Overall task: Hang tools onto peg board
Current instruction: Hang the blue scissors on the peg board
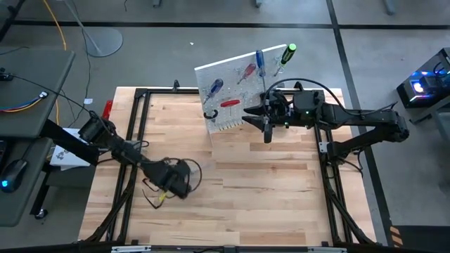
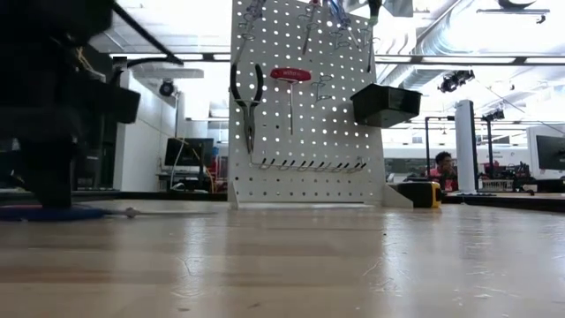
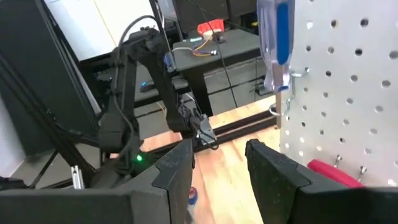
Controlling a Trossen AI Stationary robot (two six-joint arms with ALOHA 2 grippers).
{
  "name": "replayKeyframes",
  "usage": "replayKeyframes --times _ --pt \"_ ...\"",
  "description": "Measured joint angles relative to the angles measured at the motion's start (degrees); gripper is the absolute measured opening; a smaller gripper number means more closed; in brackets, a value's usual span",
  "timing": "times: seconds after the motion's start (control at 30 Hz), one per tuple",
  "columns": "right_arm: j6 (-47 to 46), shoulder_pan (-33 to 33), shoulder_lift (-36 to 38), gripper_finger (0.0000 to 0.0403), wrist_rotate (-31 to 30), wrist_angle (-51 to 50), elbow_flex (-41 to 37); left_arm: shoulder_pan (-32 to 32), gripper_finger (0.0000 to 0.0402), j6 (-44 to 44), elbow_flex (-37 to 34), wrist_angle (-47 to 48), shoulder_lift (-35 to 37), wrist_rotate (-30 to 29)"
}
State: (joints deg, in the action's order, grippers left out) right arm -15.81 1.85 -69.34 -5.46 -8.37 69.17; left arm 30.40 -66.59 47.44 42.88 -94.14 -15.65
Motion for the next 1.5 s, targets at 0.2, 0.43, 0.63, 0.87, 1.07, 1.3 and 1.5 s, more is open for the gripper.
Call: replayKeyframes --times 0.2,0.43,0.63,0.87,1.07,1.3,1.5 --pt "-5.7 -0.2 0.0 0.0142 6.5 -9.0 0.0 0.3 0.0000 12.5 0.0 -11.4 -0.1 0.1" --pt "-8.9 -6.1 -0.8 0.0142 8.9 -31.8 0.0 -4.2 0.0000 23.9 0.1 -21.7 -3.6 1.9" --pt "-9.8 -11.3 -5.2 0.0142 4.9 -34.5 0.0 -6.7 0.0000 30.6 0.2 -27.1 -5.7 4.0" --pt "-7.2 -15.0 -15.5 0.0142 5.1 -27.4 0.0 -8.6 0.0000 34.2 0.1 -33.8 -6.4 2.5" --pt "-1.5 -16.0 -24.6 0.0142 7.3 -19.0 0.0 -12.1 0.0000 35.2 0.0 -43.6 -6.7 -1.0" --pt "-3.1 -15.9 -32.1 0.0142 10.7 -14.9 0.0 -13.7 0.0000 35.2 2.3 -46.1 -6.4 3.6" --pt "-5.1 -16.7 -32.3 0.0142 12.7 -14.8 0.0 -11.9 0.0000 36.9 5.0 -37.4 -3.1 5.2"
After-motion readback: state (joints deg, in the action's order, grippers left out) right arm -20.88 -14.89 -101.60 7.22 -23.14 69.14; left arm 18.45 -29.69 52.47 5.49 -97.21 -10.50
